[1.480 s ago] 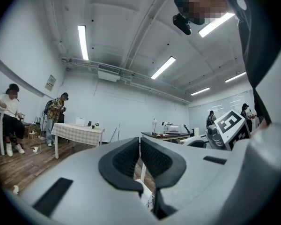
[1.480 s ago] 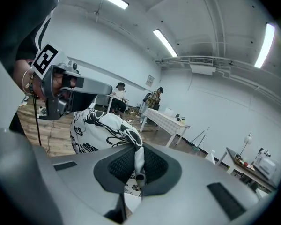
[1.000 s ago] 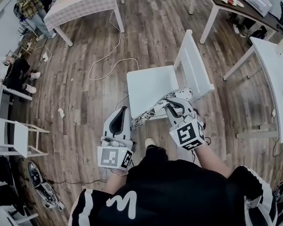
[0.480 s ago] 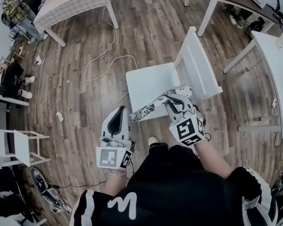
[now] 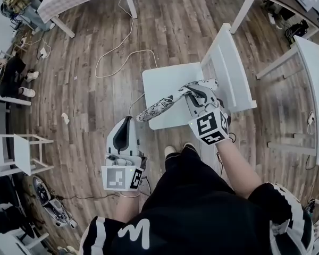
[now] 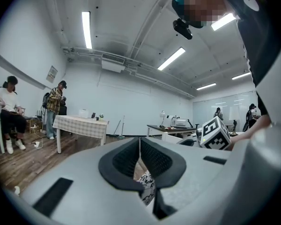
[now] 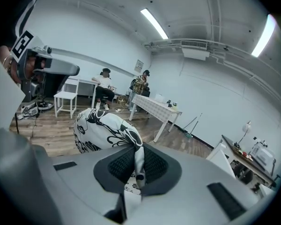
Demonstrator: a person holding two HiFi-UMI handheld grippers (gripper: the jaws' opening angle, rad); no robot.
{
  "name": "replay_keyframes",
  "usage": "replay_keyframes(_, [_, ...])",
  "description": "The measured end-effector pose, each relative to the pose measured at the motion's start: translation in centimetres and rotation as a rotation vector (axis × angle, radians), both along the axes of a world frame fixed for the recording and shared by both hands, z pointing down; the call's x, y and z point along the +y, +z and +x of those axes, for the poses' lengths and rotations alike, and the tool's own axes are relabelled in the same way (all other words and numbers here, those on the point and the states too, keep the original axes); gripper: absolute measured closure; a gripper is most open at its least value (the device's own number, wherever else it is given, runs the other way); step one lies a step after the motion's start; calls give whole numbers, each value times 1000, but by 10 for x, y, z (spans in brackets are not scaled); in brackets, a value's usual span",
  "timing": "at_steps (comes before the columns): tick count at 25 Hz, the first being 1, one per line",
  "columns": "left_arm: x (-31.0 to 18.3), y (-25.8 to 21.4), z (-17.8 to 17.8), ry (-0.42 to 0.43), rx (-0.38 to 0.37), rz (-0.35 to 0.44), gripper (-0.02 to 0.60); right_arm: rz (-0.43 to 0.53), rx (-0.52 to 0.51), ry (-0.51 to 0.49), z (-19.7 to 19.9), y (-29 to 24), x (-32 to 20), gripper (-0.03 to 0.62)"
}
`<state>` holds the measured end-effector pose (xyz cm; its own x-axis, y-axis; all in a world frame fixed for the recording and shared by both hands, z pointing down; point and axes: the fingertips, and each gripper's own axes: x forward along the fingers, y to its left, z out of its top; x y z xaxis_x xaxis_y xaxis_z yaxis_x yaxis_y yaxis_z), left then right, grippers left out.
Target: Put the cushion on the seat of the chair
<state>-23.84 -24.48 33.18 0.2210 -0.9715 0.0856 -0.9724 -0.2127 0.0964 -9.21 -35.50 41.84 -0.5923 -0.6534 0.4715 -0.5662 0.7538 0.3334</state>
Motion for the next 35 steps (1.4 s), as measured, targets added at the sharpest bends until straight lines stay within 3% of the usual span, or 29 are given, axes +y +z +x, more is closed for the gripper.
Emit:
replay_keyframes(6, [1, 12, -9, -41, 5, -32, 568, -39, 15, -3, 2, 25, -2, 566])
replay_keyframes(18, [9, 58, 0, -48, 19, -122, 568, -264, 158, -57, 19, 153, 71, 566])
replay_keyframes(25, [14, 97, 3, -49, 32, -185, 568, -317, 216, -59, 22, 218, 86, 566])
replay_keyframes(35, [32, 157, 9, -55, 55, -281, 568, -317, 251, -57, 10, 293, 72, 566])
